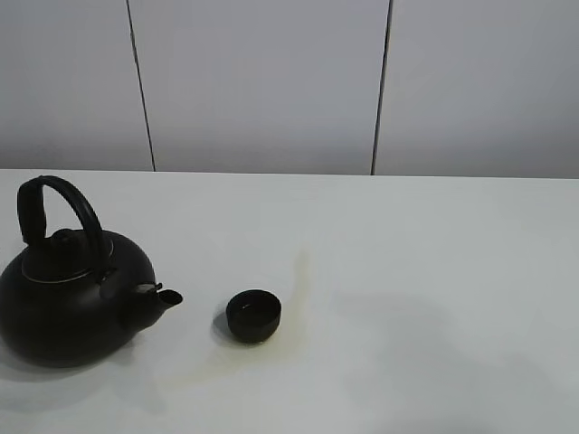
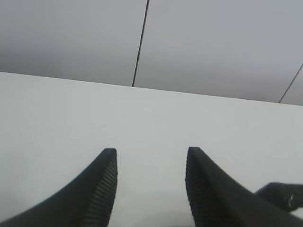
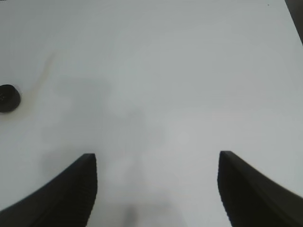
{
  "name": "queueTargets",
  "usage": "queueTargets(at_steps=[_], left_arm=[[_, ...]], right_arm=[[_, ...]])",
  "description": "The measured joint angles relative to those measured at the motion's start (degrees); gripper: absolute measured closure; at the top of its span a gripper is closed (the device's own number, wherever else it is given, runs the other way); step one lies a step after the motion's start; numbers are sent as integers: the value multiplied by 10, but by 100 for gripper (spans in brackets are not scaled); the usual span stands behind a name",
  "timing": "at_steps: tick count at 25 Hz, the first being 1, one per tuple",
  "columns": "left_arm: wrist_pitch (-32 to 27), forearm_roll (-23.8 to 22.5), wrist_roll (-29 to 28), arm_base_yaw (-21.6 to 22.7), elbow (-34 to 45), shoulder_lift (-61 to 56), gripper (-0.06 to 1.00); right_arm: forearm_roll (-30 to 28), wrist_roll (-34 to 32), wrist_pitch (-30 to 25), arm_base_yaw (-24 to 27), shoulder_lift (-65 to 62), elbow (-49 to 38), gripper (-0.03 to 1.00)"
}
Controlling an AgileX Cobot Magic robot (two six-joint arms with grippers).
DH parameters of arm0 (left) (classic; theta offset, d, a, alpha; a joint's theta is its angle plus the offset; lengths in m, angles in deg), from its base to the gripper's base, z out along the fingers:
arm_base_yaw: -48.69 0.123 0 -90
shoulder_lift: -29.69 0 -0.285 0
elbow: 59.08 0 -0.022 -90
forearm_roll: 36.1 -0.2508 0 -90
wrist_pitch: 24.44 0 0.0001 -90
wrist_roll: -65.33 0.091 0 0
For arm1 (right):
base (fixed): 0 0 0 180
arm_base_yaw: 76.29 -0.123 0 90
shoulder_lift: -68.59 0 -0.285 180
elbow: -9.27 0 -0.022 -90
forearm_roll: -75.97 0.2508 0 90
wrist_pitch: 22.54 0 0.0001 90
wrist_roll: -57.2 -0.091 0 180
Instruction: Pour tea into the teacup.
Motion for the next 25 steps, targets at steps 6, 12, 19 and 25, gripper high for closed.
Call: queueTargets(at_steps=[6, 12, 19, 25], left_arm=[[-187, -141, -192, 1, -108, -50, 61], [-373, -290, -404, -46, -239, -185, 61], [-521, -289, -442, -114, -335, -288, 61], [-619, -252, -430, -127, -381, -369, 61]], right_arm=[[0, 0, 0, 0, 0, 0, 47], [0, 0, 0, 0, 0, 0, 47], [0, 0, 0, 0, 0, 0, 47], [0, 0, 0, 0, 0, 0, 47]])
